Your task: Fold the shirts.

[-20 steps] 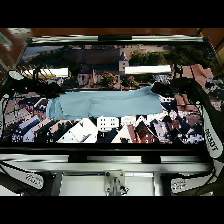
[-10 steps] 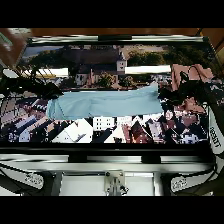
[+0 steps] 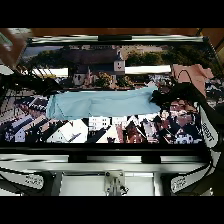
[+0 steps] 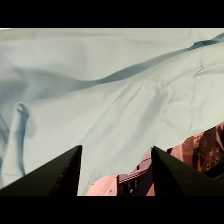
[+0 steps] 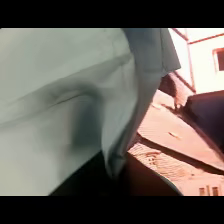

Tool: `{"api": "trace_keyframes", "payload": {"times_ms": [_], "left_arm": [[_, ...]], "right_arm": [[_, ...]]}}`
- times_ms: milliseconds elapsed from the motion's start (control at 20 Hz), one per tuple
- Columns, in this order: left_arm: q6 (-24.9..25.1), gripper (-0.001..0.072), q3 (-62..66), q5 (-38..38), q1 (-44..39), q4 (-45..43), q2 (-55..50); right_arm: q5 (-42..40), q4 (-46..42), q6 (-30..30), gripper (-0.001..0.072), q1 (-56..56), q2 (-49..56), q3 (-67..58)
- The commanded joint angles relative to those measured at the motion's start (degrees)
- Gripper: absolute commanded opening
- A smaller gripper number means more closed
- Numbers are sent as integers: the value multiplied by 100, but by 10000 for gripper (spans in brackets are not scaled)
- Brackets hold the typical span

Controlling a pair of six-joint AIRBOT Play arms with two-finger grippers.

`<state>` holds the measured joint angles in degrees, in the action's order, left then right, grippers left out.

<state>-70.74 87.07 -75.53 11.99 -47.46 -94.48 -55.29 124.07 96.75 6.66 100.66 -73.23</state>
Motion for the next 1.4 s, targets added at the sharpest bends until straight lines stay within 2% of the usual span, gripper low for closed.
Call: {"api": "trace_keyframes", "payload": {"times_ms": [0,50,150,200,250,300,400,650,850,1000,1150,1250,1350], "left_arm": [[4,524,105,26,-15,579,57],[4,522,133,28,-35,750,63],[4,433,142,24,-192,1043,111],[7,361,142,7,-365,1045,125],[7,170,136,-24,-575,1045,122],[59,40,133,-11,-861,1045,116],[221,31,114,251,-1543,1043,103],[192,31,109,780,-3003,1045,-350],[-225,31,114,1443,-3821,1095,-881],[-238,31,116,2020,-4354,1932,-1235],[-15,31,155,2505,-4909,2903,-1563],[111,30,243,2509,-5016,3042,-1622],[254,29,245,2251,-4782,3032,-1475]], "right_arm": [[-9,101,125,49,-122,-66,-70],[-37,98,278,50,-116,-205,-101],[-33,92,452,50,-98,-699,-105],[-59,90,450,50,-87,-977,-105],[-142,92,448,49,-70,-1285,-105],[-264,90,448,49,-70,-1565,-105],[-621,92,407,50,-70,-2144,-105],[-1276,96,-59,50,-70,-3386,-105],[-1672,98,-407,50,-70,-4271,-105],[-1687,153,-717,50,-70,-4795,-105],[-1700,310,-785,50,-72,-5029,-105],[-1749,293,-782,50,-70,-5053,-105],[-1676,238,-754,50,-72,-5036,-103]]}}
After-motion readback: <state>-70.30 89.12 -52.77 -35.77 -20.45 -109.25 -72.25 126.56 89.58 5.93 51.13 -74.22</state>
